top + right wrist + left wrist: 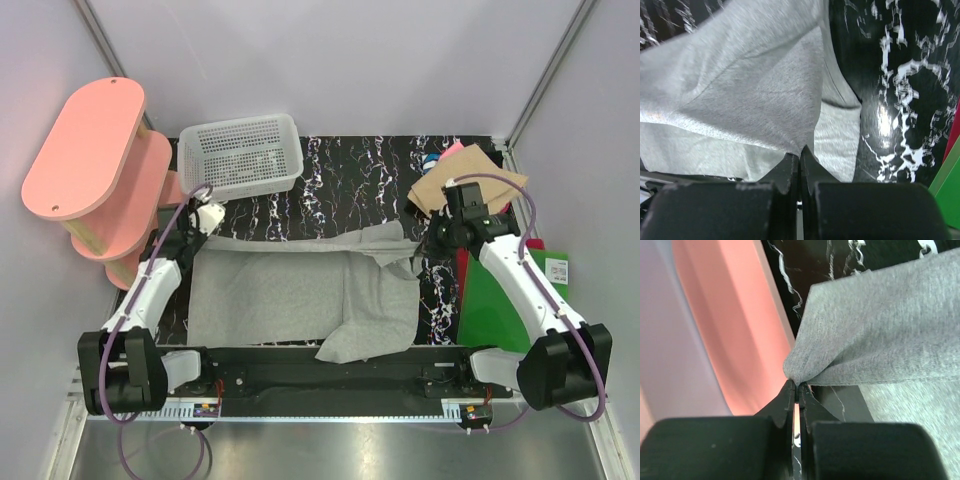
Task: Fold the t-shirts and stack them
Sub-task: Fold the flattened tshirt in 1/3 of the way
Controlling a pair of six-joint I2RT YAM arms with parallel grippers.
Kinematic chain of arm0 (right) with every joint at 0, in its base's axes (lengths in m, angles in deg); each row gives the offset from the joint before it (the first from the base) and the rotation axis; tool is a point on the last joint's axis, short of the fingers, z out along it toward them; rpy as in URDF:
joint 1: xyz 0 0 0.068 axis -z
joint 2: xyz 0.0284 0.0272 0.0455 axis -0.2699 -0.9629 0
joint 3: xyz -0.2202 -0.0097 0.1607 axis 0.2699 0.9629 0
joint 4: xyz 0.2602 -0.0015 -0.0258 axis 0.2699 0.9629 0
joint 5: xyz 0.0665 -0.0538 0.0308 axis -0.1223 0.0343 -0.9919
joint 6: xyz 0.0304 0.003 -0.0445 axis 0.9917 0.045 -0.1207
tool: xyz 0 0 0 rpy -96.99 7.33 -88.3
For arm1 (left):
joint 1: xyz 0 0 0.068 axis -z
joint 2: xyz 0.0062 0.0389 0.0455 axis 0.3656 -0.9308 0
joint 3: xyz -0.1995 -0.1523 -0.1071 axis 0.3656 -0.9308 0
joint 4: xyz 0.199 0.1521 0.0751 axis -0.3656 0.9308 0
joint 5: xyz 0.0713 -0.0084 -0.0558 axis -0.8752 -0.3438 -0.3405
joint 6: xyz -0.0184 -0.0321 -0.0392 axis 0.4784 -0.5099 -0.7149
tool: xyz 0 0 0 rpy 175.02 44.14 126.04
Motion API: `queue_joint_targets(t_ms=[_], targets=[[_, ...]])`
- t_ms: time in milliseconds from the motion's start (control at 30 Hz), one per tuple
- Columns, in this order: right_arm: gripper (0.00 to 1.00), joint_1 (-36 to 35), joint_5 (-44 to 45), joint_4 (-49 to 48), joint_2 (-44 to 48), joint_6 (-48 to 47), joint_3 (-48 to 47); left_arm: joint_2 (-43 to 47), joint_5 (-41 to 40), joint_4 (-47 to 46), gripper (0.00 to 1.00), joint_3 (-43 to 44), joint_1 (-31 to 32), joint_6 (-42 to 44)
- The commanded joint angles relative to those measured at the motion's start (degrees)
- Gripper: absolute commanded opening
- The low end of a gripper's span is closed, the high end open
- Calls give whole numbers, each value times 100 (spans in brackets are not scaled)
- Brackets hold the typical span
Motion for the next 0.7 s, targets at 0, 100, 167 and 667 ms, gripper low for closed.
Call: queue_joint_targets(t_ms=[0, 100, 167, 667], targets=[[0, -18, -40, -222, 262, 305, 495, 353, -128, -269, 0, -239, -69, 19], [0, -141, -120, -311, 254, 472, 917, 555, -67, -154, 0, -485, -78, 2], [8, -176, -225, -346, 210, 534, 1172, 757, 47, -5, 0, -661, -69, -51], [47, -203, -392, -389, -999, 667, -522, 1128, 1364, 2375, 83, 329, -43, -815]])
